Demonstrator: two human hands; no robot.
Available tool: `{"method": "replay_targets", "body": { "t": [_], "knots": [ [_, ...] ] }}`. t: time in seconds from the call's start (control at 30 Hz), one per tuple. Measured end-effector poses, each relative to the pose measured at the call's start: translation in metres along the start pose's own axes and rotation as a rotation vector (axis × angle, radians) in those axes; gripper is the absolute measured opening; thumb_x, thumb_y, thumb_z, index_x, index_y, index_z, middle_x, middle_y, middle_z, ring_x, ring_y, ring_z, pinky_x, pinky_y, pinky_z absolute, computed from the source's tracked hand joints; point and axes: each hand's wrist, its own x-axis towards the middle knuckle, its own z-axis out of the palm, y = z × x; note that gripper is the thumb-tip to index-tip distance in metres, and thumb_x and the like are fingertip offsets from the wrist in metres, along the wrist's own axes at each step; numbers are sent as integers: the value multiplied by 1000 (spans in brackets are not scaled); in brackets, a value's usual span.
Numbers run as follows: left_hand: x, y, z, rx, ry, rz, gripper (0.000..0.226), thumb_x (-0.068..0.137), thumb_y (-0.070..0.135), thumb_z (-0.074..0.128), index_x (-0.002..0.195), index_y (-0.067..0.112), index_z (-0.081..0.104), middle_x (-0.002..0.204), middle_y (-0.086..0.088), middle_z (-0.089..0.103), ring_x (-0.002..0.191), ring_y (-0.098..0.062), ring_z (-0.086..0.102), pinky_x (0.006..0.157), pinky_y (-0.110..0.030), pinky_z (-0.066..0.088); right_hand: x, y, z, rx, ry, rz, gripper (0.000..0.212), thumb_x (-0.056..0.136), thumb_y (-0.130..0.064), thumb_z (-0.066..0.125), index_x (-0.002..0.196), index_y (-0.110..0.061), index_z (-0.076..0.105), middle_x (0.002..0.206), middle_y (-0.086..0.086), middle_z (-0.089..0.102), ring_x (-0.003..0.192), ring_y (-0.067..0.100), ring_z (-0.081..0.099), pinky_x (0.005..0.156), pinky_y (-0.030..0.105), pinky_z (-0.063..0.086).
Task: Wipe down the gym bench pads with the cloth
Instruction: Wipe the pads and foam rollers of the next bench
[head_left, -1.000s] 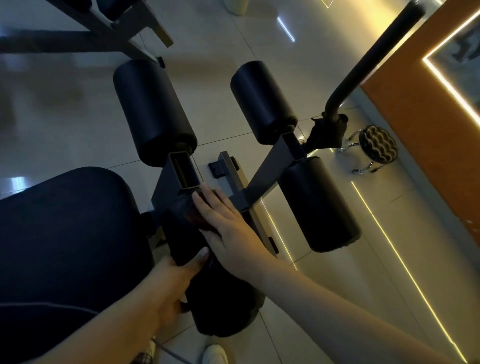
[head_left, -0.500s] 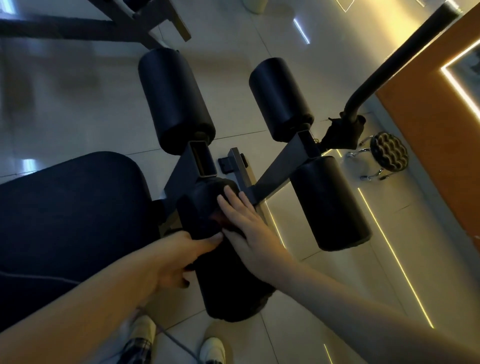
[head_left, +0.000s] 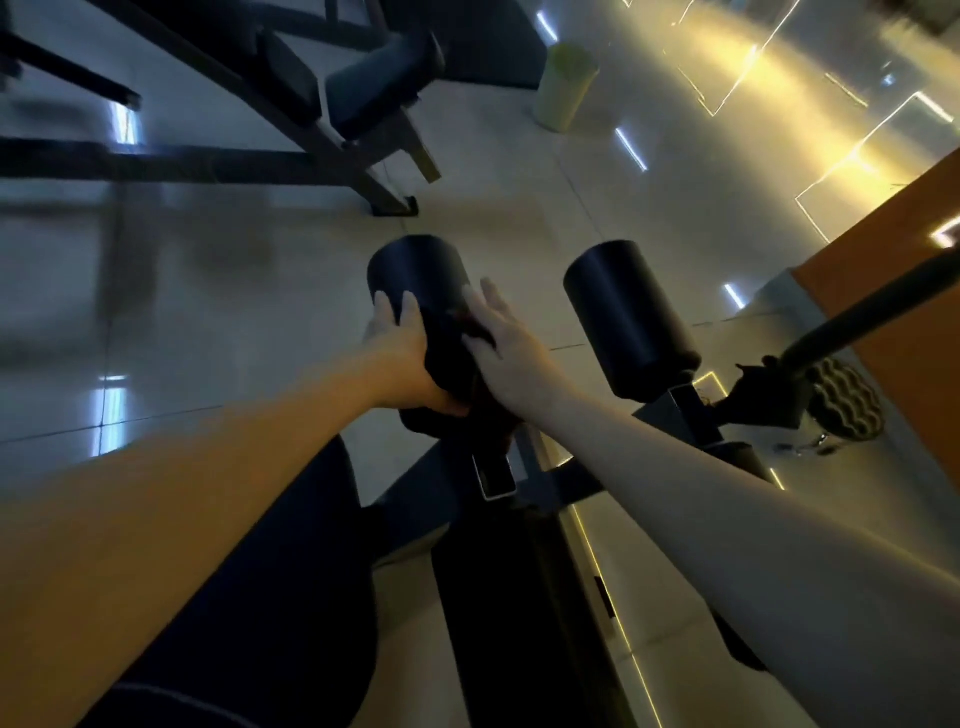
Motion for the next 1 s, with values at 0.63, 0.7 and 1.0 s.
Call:
{"method": "replay_targets", "body": {
  "t": [0.63, 0.7, 1.0],
  "knots": [
    [31, -6, 23, 11, -112, -5, 161, 61, 56, 86, 125, 5, -53, 139, -24, -54, 136, -42, -41, 118, -51, -12, 135, -15, 24, -242, -15, -1, 54, 105, -20, 34, 155, -20, 14, 164, -1, 3, 150, 25, -1, 121, 48, 12],
    [32, -5, 23, -4, -119, -18, 162, 59, 55, 88, 126, 7, -53, 140, -21, -53, 138, -41, -39, 119, -49, -10, 131, -15, 22, -212, -8, 8, 55, 105, -20, 35, 155, -20, 14, 164, 0, 4, 150, 25, -1, 122, 45, 9],
    [40, -7, 33, -46, -82, -50, 131, 73, 19, 84, 153, 4, -19, 157, -27, -25, 149, -41, -8, 122, -50, 8, 19, 19, 3, 24, -157, 2, 58, 105, -17, 39, 155, -27, 12, 162, -13, 1, 147, 2, -4, 115, 15, -1]
  ]
}}
